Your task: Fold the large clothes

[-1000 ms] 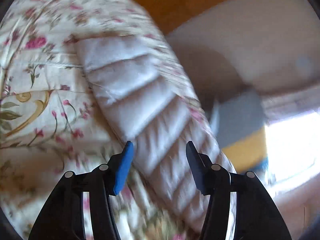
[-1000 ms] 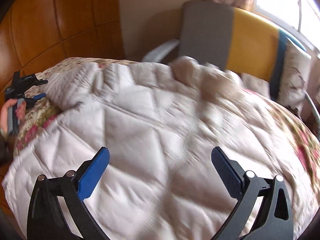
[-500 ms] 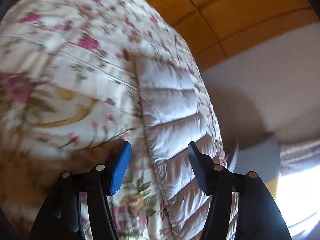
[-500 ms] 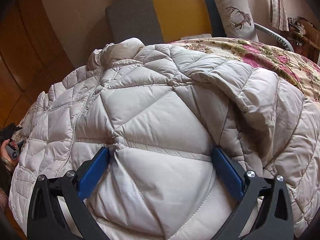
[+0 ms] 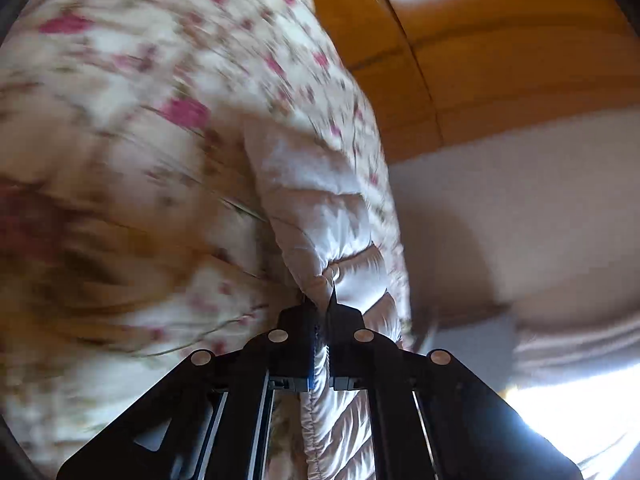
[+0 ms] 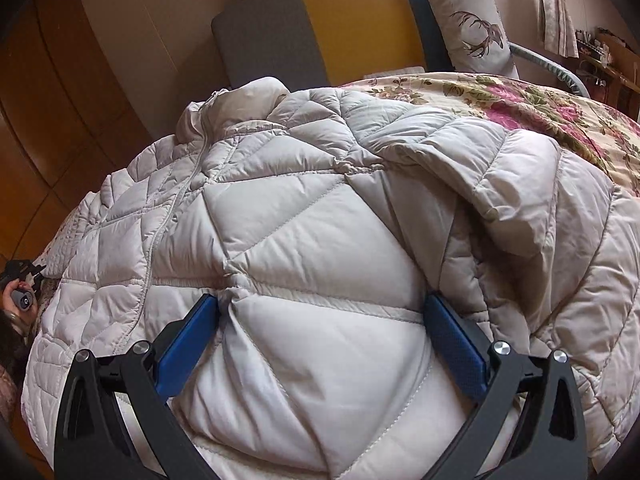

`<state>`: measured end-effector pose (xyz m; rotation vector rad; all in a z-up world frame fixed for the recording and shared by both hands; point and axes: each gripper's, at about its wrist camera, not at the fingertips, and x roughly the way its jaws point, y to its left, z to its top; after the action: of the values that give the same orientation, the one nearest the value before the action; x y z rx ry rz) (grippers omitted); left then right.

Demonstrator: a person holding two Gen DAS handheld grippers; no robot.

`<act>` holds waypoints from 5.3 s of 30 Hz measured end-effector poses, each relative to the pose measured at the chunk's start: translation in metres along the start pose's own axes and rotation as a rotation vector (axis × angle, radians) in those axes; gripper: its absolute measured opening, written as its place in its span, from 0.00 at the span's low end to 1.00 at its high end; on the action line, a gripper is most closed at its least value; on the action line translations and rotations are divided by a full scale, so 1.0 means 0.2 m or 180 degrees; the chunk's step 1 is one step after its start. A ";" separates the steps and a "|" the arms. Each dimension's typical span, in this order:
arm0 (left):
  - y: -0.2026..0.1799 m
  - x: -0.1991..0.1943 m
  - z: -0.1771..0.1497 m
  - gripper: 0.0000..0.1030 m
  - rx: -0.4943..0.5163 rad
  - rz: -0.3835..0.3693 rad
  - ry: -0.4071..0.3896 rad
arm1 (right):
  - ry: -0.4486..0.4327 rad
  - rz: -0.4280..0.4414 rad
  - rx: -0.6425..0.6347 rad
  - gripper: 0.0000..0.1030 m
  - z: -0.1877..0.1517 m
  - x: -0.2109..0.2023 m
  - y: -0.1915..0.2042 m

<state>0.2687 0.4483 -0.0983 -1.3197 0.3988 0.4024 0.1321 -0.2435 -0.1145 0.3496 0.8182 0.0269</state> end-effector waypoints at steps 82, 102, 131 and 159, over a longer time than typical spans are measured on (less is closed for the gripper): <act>-0.49 -0.07 -1.56 0.73 0.3581 -0.0189 0.0711 | 0.0260 0.0573 0.0198 0.12 0.38 0.34 0.31; -0.47 -0.04 -1.61 0.91 0.3712 0.0049 0.0902 | -0.0104 0.0850 0.1256 0.76 -0.07 -0.34 -0.26; -0.40 -0.15 -1.64 0.96 0.3697 0.0192 0.0892 | -0.1405 -0.0161 0.3386 0.23 -0.32 -0.83 -1.39; -0.43 -0.19 -1.58 0.96 0.3584 0.0048 0.0984 | -0.0143 -0.0064 -0.0610 0.89 0.18 0.20 0.13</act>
<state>0.2628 0.1191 -0.0715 -0.2665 0.7487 -0.0537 0.1877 -0.2232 -0.1114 0.1605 0.7679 0.0780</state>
